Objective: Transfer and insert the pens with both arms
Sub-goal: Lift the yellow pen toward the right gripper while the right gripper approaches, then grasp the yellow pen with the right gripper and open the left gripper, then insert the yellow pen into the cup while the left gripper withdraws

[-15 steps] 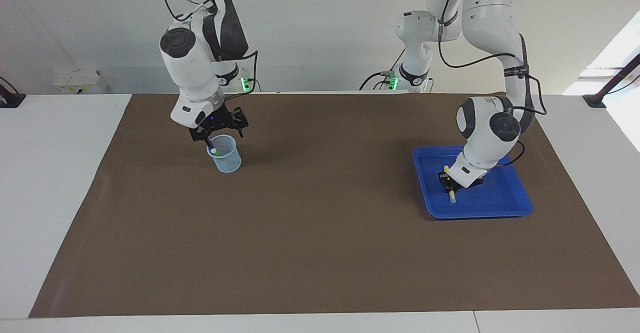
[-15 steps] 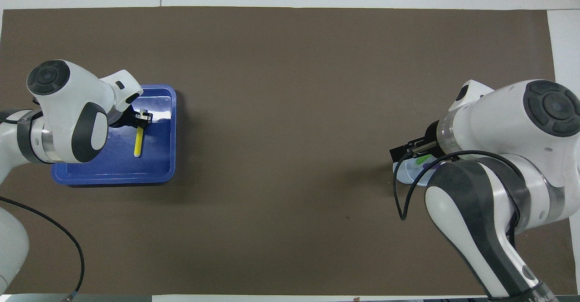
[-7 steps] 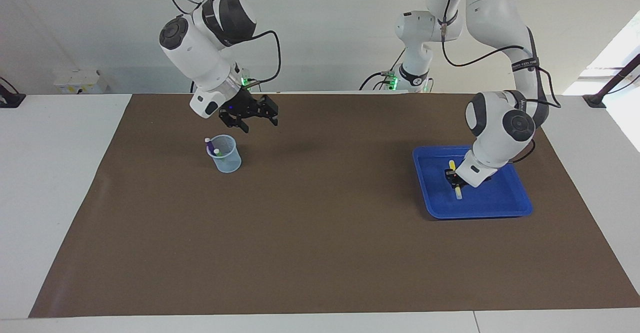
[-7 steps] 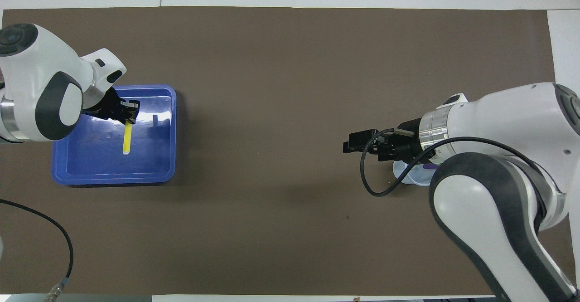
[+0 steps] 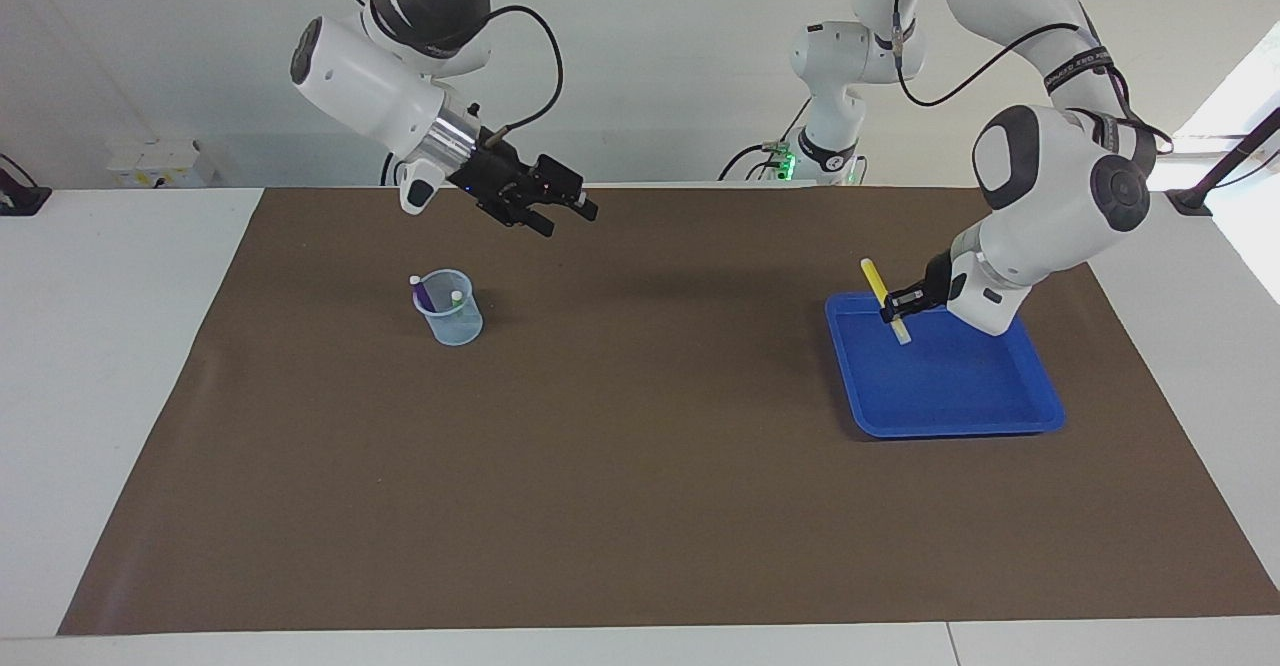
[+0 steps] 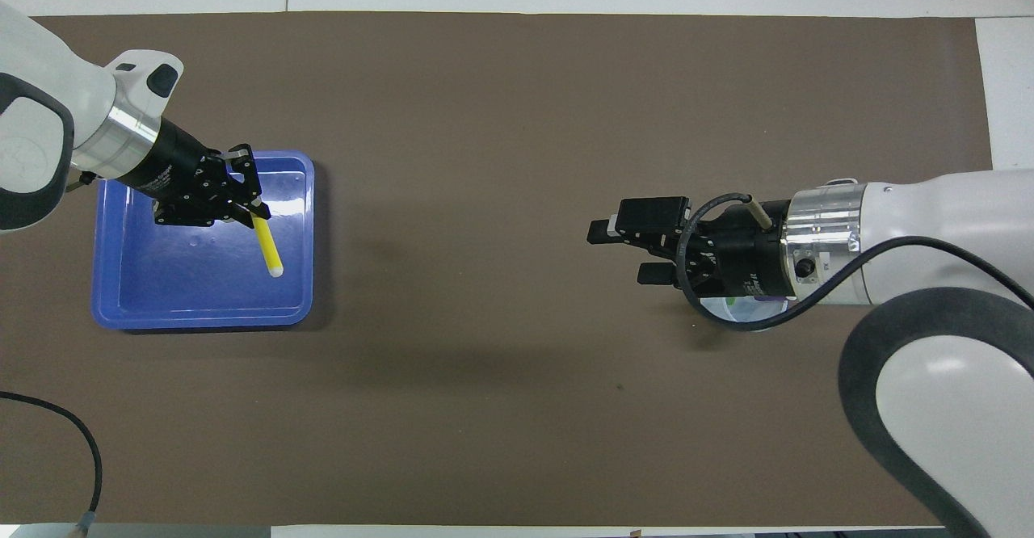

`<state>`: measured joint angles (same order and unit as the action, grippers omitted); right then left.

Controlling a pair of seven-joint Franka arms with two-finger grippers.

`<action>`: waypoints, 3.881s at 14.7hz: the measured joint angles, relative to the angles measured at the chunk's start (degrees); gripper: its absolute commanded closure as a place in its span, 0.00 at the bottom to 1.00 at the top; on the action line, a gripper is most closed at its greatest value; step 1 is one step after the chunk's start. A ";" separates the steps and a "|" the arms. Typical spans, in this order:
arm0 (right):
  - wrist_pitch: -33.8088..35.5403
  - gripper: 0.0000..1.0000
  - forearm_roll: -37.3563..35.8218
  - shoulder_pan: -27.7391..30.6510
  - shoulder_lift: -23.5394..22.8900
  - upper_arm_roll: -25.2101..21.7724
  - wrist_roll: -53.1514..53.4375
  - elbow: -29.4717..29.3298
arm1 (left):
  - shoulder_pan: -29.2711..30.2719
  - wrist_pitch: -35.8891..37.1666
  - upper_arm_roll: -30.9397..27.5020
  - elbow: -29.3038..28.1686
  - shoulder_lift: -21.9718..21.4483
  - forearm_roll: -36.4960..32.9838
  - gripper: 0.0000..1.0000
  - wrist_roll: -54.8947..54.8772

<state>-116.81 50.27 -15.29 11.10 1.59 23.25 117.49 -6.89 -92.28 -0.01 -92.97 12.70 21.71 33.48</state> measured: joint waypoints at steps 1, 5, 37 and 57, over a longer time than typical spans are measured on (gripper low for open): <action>-0.31 0.00 0.00 -0.59 0.74 0.65 3.22 -0.01 | -0.35 0.05 0.05 0.01 -0.44 3.18 1.00 5.14; -3.58 0.00 0.00 -2.00 1.23 1.91 7.95 0.27 | -3.82 -0.33 0.37 0.01 -1.32 12.83 1.00 24.31; -28.12 0.45 -2.51 -12.98 -6.68 2.97 6.03 -0.08 | -14.43 -7.13 0.54 -3.18 -2.09 22.67 1.00 54.40; -9.14 1.00 -17.57 -8.82 -6.69 2.63 2.39 -4.53 | -15.79 -9.67 0.32 -3.39 -3.35 23.30 0.00 54.51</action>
<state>-125.95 32.70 -24.11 4.41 4.22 25.64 112.95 -22.68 -101.94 0.31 -96.36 9.35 45.01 87.99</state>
